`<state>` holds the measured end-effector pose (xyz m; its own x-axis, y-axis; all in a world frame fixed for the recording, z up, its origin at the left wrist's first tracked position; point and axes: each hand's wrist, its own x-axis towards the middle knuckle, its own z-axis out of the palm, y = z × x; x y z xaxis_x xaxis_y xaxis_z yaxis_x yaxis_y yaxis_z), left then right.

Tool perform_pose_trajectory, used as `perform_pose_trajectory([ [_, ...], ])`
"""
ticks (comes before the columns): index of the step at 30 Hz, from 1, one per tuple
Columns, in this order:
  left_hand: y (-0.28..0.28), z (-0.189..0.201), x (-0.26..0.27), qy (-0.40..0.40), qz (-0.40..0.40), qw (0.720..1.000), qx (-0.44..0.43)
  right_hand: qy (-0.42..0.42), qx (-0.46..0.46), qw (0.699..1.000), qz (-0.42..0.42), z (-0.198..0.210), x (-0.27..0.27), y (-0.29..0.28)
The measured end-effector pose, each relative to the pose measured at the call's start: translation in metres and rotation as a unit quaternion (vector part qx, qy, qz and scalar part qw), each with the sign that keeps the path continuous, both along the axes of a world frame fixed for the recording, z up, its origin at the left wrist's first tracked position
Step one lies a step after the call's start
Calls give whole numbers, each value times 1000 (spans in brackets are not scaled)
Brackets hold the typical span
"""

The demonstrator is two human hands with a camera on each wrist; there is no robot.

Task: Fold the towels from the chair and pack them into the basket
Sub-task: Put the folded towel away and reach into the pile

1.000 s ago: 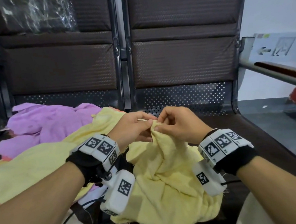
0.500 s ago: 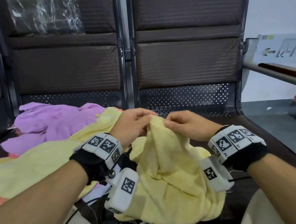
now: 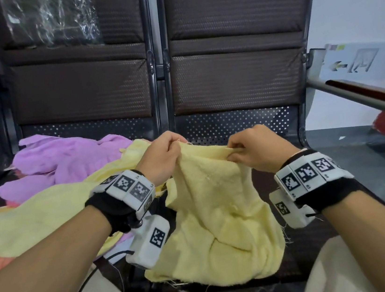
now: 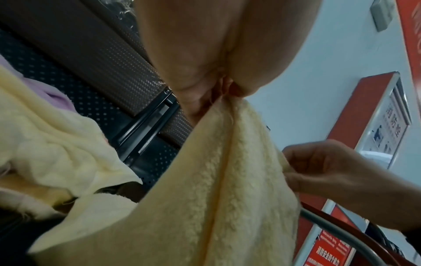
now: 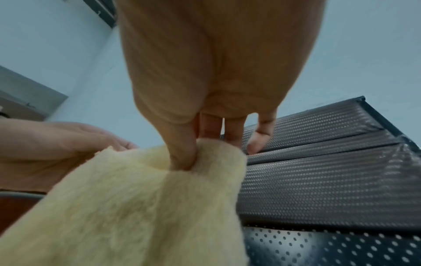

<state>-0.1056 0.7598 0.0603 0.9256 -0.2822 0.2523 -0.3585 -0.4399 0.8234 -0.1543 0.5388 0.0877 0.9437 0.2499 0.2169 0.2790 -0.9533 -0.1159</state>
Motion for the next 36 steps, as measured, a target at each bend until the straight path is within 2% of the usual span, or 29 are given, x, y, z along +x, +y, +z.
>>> perform_pose_trajectory([
  [3,-1,0,-2,15,-43,999,16,48,-68,996,-40,2,-2,-9],
  [5,-3,-2,-7,34,-91,995,35,93,-38,993,-61,1,-5,-15],
  [7,-4,-5,-14,19,-121,988,97,126,17,990,-67,0,-10,-17],
  [10,-7,-5,-20,-16,-126,975,182,174,-3,983,-64,-4,-14,-18],
  [12,-8,-1,-23,-51,-122,964,231,159,-13,986,-56,-4,-14,-18],
  [14,-8,1,-22,-87,-110,958,251,86,22,995,-49,0,-15,-20],
  [16,-7,2,-20,-88,-72,973,200,24,76,996,-38,4,-16,-19],
  [18,-12,3,-18,-64,-15,990,124,31,132,990,-41,4,-18,-12],
  [21,-20,7,-14,-41,48,997,40,38,191,980,-47,1,-18,-1],
  [23,-19,11,-13,-35,47,998,-5,6,205,977,-48,1,-14,1],
  [25,-16,13,-14,-30,-10,999,-3,-9,223,973,-59,3,-10,0],
  [27,-12,16,-18,-30,-75,996,49,-10,230,971,-70,4,-8,-3],
  [29,-9,19,-20,-26,-115,983,139,-3,224,972,-71,5,-7,-7],
  [32,-3,19,-17,-92,-133,941,298,27,191,980,-56,8,-11,-11],
  [33,-1,20,-18,-108,-130,934,315,41,163,985,-44,9,-13,-12],
  [36,8,21,-23,-131,-126,936,300,79,87,993,-27,9,-24,-12],
])
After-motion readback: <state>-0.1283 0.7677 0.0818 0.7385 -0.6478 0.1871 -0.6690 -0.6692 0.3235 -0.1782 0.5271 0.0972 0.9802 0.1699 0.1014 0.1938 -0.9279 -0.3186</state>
